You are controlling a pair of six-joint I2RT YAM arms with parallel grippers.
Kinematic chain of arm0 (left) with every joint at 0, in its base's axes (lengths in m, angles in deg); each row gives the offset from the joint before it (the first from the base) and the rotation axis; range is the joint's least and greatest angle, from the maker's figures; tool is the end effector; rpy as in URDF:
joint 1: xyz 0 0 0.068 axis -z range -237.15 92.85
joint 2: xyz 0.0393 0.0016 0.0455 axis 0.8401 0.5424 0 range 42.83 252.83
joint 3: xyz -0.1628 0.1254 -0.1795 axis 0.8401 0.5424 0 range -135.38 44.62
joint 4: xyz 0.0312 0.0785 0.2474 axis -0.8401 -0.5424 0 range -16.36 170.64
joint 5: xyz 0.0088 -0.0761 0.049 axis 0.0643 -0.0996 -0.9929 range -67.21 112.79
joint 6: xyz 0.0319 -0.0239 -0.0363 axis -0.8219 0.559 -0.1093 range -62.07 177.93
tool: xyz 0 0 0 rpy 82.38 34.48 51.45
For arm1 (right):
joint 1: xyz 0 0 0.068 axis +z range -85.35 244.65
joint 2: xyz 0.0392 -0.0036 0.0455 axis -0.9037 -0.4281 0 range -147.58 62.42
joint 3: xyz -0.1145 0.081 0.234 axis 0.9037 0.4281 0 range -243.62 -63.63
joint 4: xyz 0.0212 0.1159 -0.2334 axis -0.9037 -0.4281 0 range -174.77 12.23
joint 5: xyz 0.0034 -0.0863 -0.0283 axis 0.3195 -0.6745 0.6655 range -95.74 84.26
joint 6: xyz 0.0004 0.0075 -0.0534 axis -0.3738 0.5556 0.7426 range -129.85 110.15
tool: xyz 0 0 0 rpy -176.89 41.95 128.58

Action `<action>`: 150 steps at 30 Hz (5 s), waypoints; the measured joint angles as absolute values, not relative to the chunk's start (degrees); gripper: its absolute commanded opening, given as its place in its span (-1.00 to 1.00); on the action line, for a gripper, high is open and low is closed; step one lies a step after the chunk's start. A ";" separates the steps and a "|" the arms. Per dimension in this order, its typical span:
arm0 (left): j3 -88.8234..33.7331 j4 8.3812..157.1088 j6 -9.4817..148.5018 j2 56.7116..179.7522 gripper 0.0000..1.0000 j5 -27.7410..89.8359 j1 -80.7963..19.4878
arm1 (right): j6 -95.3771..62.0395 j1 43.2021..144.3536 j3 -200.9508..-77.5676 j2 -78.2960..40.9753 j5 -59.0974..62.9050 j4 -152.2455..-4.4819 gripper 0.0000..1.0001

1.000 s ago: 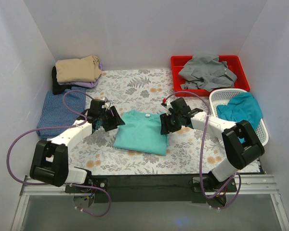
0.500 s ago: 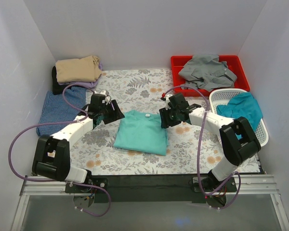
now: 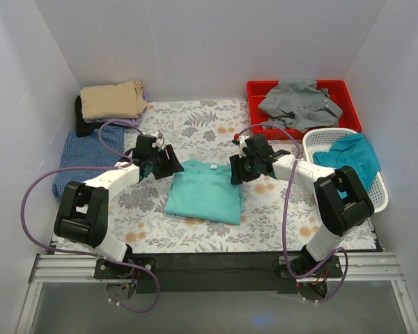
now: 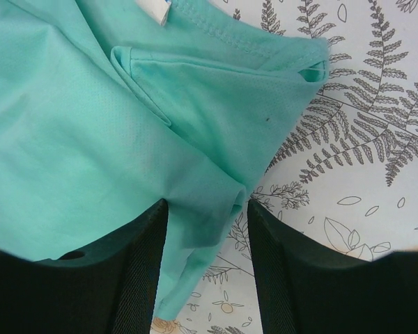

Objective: Fold and stack the t-shirts
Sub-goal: Fold the tshirt

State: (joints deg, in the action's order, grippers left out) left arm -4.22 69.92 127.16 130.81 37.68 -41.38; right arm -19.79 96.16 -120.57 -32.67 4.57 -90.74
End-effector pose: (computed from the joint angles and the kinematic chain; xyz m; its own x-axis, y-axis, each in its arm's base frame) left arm 0.2944 -0.0926 0.1864 -0.6556 -0.7538 -0.0449 -0.5382 0.5081 -0.6724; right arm 0.2880 0.1840 0.1874 -0.7590 -0.2661 -0.5943 -0.4862 0.8386 0.2455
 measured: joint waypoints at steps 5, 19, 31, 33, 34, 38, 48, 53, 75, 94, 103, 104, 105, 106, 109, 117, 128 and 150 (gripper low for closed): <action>-4.22 68.81 126.70 130.81 -0.09 38.21 -41.38 | -20.25 96.09 -120.57 -32.73 5.70 -90.04 0.03; -4.22 67.36 125.57 130.81 -1.00 41.75 -41.38 | -21.93 96.09 -119.68 -33.21 8.22 -89.08 -0.92; -5.00 64.72 124.43 127.82 -1.00 42.77 -41.38 | -22.13 95.83 -118.45 -27.82 8.42 -88.80 -0.97; -5.96 64.13 124.23 126.42 -1.00 42.75 -41.38 | -22.13 95.83 -118.45 -25.54 8.20 -88.80 -0.97; -6.60 63.84 124.17 125.70 -1.00 42.71 -41.38 | -22.13 95.83 -118.45 -24.45 7.93 -88.80 -0.97; -9.24 63.93 123.71 123.93 -1.00 41.64 -41.38 | -22.04 95.83 -118.76 -22.35 6.40 -88.73 -0.97; -12.28 71.41 124.17 130.26 -1.00 34.80 -41.58 | -19.94 94.78 -126.12 -33.89 -0.09 -86.26 -0.97; -14.23 77.11 124.19 139.38 -1.00 32.33 -42.19 | -19.15 93.84 -127.39 -40.80 -4.11 -80.64 -0.97; -23.73 86.05 123.93 150.68 -1.00 30.45 -42.83 | -14.08 93.05 -143.59 -48.49 -8.83 -73.32 -0.97; -35.71 103.27 124.34 172.10 -0.43 27.54 -43.59 | -10.83 89.05 -181.95 -83.59 -10.51 -75.99 -0.14; -35.95 103.41 121.06 170.24 -0.08 22.84 -43.59 | -6.08 88.64 -174.58 -76.62 -11.87 -75.46 -0.06; -35.82 103.21 120.52 169.34 -0.04 22.25 -43.59 | -5.65 88.64 -173.62 -75.40 -11.96 -75.22 -0.06; -35.43 102.77 119.80 167.97 -0.03 21.57 -43.59 | -5.19 88.64 -172.86 -74.15 -11.98 -75.18 -0.06; -35.01 102.33 119.23 166.50 -0.01 21.00 -43.59 | -4.82 88.64 -172.16 -72.91 -11.85 -74.94 -0.06; -34.53 100.72 117.65 161.28 -0.01 20.37 -43.61 | -4.14 88.64 -170.58 -69.56 -10.67 -74.81 -0.06; -33.02 95.32 121.20 152.43 0.00 33.79 -43.74 | -8.05 88.64 -164.75 -61.43 -1.68 -79.75 -0.06; -31.78 90.95 126.33 165.59 0.00 48.28 -43.00 | -12.38 88.70 -162.19 -61.83 4.90 -85.41 -0.07; -11.91 83.87 127.45 147.92 0.01 41.55 -37.60 | -17.08 94.39 -131.00 -47.40 7.69 -81.15 -0.11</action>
